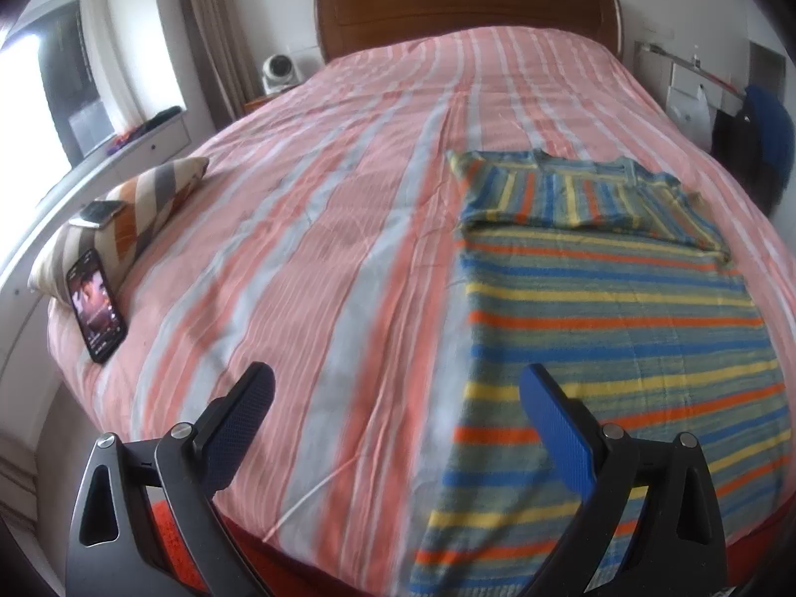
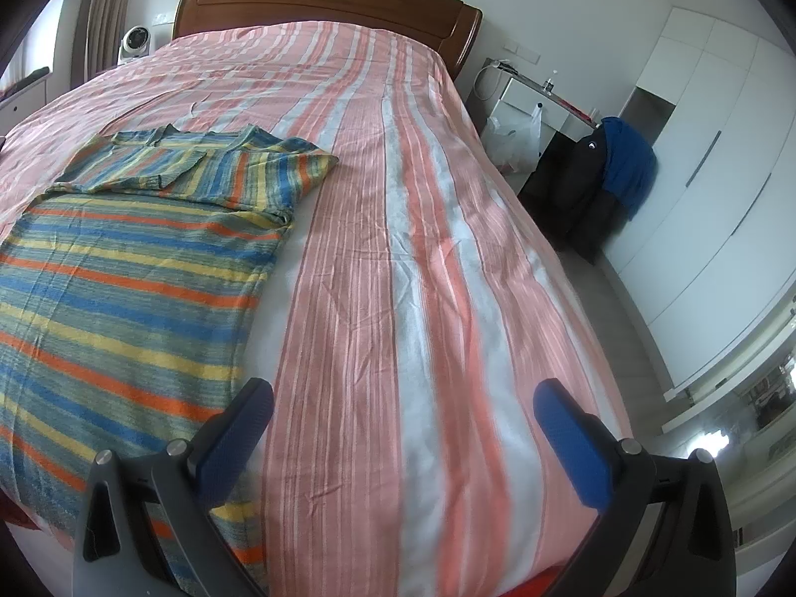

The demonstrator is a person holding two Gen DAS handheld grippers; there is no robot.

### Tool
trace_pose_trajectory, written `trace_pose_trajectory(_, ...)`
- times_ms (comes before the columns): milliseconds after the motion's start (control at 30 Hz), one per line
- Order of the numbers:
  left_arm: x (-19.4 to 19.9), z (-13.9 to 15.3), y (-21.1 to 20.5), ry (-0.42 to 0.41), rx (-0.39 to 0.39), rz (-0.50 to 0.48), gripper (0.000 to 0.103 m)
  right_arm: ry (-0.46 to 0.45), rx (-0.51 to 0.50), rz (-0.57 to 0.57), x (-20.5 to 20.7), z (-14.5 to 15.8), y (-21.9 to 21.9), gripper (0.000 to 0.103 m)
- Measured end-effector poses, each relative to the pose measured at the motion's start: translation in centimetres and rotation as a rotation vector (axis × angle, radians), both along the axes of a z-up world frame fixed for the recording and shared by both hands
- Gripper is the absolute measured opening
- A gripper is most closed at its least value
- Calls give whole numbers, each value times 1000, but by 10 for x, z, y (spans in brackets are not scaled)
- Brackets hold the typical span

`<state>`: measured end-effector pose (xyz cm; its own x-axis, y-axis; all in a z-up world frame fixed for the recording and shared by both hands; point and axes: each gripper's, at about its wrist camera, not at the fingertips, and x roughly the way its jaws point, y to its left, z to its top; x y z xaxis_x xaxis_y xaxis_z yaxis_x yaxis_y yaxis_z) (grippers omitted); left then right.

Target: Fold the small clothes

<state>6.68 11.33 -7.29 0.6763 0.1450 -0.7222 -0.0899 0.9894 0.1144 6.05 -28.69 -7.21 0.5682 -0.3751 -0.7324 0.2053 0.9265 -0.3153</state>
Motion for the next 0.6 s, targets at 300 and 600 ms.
trace_pose_trajectory(300, 0, -4, -1, 7, 0, -2, 99, 5, 9, 7, 0, 2, 6, 103)
trace_pose_trajectory(600, -1, -9, -5, 20, 4, -8, 99, 12, 23, 12, 0, 0, 9, 103)
